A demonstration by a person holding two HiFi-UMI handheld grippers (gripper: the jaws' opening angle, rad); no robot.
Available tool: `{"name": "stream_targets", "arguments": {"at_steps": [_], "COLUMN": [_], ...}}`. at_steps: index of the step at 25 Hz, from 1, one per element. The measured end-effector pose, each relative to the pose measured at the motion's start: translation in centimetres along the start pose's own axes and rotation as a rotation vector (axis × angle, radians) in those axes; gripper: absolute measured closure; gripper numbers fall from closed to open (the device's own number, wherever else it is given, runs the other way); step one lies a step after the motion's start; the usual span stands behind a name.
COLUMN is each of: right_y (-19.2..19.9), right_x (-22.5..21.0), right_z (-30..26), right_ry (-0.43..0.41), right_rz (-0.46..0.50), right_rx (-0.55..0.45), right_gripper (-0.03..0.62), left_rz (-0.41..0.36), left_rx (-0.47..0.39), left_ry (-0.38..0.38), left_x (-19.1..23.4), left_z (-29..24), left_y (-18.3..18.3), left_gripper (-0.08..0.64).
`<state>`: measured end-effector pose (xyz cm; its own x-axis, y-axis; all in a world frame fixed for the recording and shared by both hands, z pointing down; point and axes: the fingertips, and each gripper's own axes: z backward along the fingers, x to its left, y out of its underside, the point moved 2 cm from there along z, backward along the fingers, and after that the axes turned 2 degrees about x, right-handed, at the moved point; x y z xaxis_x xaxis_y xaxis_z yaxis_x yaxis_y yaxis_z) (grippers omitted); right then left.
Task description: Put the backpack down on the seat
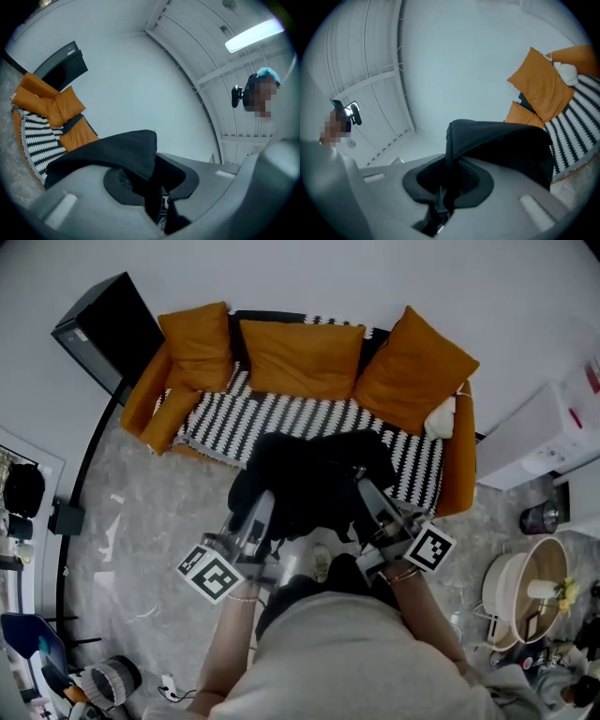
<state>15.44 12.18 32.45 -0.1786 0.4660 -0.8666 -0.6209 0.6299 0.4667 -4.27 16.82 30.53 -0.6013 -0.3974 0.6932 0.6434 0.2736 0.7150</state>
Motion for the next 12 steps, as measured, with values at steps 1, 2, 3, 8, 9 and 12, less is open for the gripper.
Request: {"name": "stream_targets", "arguments": {"at_steps": [1, 2, 3, 8, 9, 12], "right_y": [-0.9, -1.8, -2.6, -4.3, -4.4, -4.5], "right_x": [-0.7, -1.5, -2.2, -4.3, -4.7, -5.7], "right_z": [-0.4, -0.7, -1.0, -2.3, -2.7, -4.0], "right_ry": [0.0, 0.004, 0.009, 0.031, 0.039, 0.061], "right_rz": [-0.002, -0.012, -0.029, -0.093, -0.097, -0.114], "right_rx": [-0.002, -0.008, -0.018, -0.056, -0.058, -0.059], "right_gripper": [0.551, 0.551, 0.551, 0.551, 0.551, 0.551], "left_rz": [-0.004, -0.009, -0.014, -0.004, 0.003, 0.015], "left_rx": [0.008, 0.02, 0.032, 0.063, 0.071, 0.1], "left_ry": [0.001, 0.002, 0.004, 0.004, -0.004, -0.027], "left_x": [0.0, 0.0, -0.1, 0.5, 1.0, 2.8], "left_z": [-1.2, -2.4, -3.5, -6.4, -6.8, -7.4], "left_y": [0.1, 0.2, 0.4, 0.3, 0.2, -0.6], "left_gripper": [0.484, 0.485, 0.485, 0.484, 0.483, 0.485]}}
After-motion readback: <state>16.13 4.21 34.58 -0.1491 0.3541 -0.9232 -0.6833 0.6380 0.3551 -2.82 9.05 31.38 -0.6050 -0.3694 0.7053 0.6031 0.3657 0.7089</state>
